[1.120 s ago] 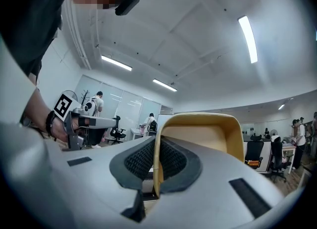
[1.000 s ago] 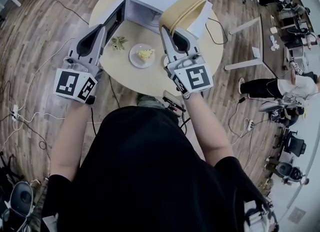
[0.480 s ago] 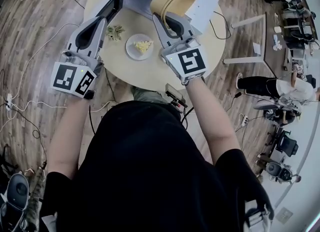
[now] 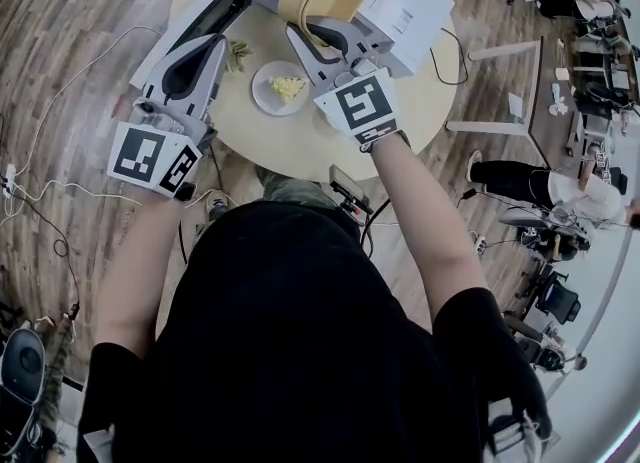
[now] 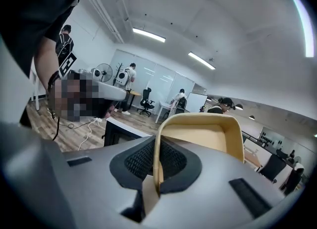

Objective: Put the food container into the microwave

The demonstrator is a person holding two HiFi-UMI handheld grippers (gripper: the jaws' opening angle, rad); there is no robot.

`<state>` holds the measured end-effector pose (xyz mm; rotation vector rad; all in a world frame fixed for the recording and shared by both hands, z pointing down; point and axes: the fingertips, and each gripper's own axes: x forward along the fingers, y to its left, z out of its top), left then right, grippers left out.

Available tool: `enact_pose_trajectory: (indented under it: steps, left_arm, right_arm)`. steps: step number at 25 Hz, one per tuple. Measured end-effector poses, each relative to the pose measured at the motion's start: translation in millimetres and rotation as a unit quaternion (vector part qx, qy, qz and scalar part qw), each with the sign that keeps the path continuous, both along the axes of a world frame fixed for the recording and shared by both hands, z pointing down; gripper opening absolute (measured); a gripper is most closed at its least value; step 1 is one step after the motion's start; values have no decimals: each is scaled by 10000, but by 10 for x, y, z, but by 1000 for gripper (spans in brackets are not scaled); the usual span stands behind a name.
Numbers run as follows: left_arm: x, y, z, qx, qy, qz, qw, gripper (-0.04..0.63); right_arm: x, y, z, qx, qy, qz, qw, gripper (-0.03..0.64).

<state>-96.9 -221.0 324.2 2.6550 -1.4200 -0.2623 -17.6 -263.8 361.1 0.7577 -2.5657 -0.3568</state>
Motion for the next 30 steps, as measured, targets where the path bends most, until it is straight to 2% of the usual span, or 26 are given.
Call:
enact_pose_trajectory:
  steps: [10,21,30]
  left_arm:
    - [-66,-17,173,-214,-24,-113,9997,18]
    - [-76,3,340,-422,-20,-152,9990,18]
    - [-137,0,427,-542,15,-295,9981,18]
  right_arm:
    - [-177,-68,528,-609,546,-505,9954,25]
    - [-264,-60,1030,-1249,1136,-912,9814,25]
    - [-253,-67,1361,-1600,1408,-1074,9711,25]
